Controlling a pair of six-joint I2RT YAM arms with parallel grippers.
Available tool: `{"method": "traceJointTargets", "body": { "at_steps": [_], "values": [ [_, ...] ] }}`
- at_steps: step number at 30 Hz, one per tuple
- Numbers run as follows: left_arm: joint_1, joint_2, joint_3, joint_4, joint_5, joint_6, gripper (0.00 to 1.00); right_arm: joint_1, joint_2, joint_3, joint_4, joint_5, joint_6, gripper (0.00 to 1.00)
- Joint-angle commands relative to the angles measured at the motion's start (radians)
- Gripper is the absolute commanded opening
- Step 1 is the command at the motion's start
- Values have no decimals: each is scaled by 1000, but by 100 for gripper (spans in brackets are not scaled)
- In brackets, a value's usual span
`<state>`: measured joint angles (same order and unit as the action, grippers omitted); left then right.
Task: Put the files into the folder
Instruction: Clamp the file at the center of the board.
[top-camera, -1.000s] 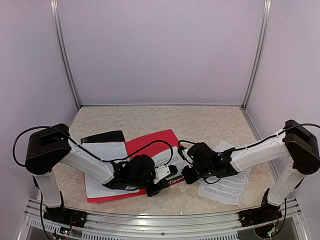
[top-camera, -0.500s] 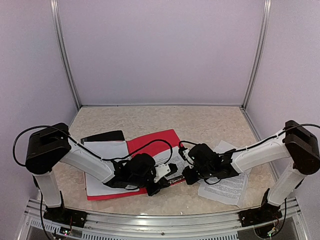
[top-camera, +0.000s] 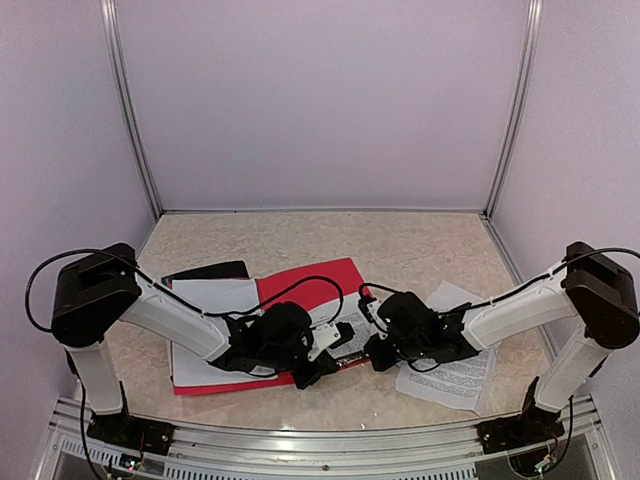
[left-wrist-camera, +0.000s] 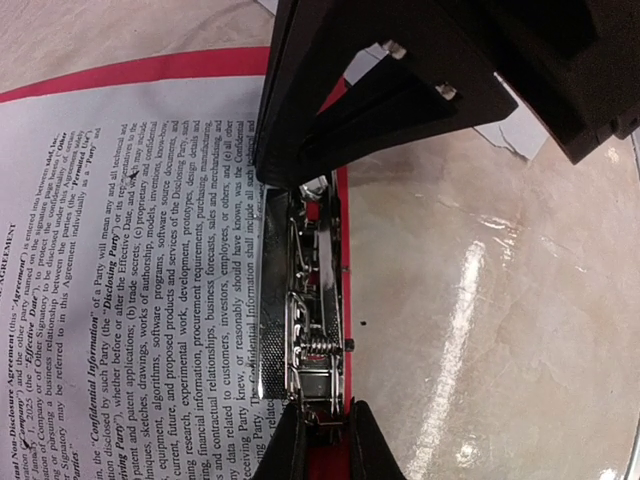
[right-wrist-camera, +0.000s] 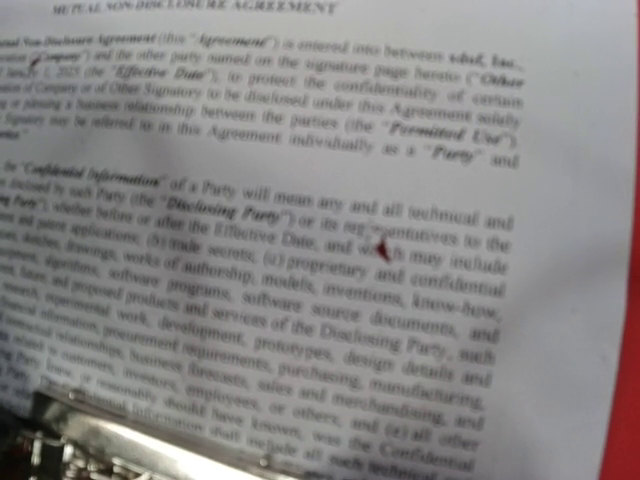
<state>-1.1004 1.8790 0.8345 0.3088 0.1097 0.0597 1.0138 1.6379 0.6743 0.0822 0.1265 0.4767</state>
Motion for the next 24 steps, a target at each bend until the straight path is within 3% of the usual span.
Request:
{"method": "traceJointTargets", "body": {
  "at_steps": [1, 15, 24],
  "values": [
    [33, 59, 8, -141, -81, -24, 0, 20, 37, -76, -244, -35, 6, 0],
    [50, 86, 51, -195, -167, -84, 0, 57, -8, -84, -267, -45, 37, 0],
    [48, 95, 71, -212, -146, -97, 0, 71, 12, -78, -249, -52, 53, 0]
  ]
}}
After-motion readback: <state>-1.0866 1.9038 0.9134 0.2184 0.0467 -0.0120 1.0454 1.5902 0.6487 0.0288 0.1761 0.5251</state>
